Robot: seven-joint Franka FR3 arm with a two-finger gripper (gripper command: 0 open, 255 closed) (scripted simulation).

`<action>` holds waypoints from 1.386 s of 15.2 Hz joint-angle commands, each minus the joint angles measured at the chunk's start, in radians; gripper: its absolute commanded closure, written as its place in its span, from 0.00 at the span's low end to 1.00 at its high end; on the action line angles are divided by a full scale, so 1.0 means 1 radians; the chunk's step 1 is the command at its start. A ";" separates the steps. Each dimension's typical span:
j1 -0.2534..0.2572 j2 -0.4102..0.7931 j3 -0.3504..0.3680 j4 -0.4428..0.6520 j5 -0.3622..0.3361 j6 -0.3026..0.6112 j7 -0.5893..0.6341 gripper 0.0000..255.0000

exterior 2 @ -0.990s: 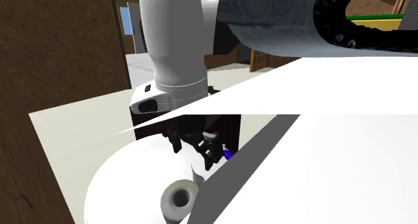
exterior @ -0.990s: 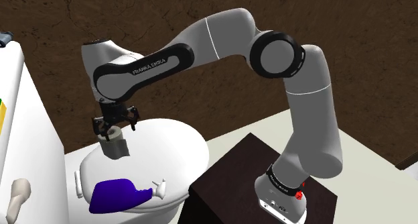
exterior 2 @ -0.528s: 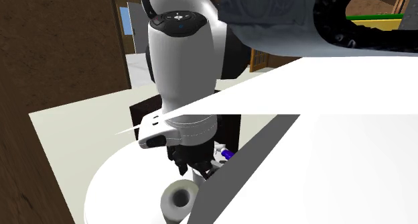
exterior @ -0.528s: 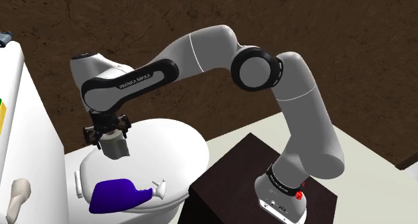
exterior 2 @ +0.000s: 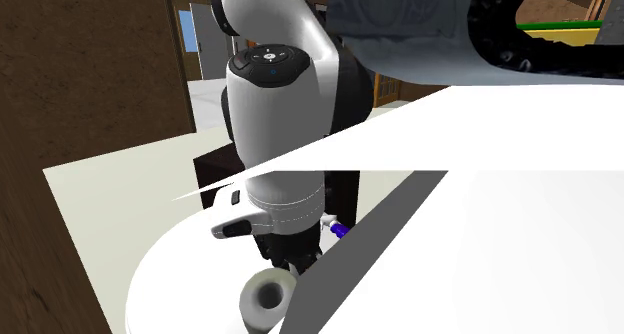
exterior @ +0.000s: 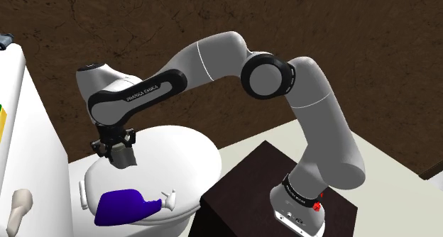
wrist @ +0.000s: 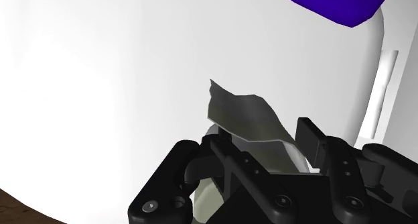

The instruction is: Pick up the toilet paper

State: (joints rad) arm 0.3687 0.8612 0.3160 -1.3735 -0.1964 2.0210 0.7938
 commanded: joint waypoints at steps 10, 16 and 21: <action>-0.004 -0.022 0.004 0.000 0.005 -0.023 -0.002 1.00; -0.009 -0.067 0.013 0.006 0.015 -0.073 -0.004 1.00; -0.012 -0.101 0.020 0.019 0.024 -0.119 -0.006 1.00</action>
State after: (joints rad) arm 0.3555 0.7647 0.3344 -1.3618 -0.1741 1.9127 0.7871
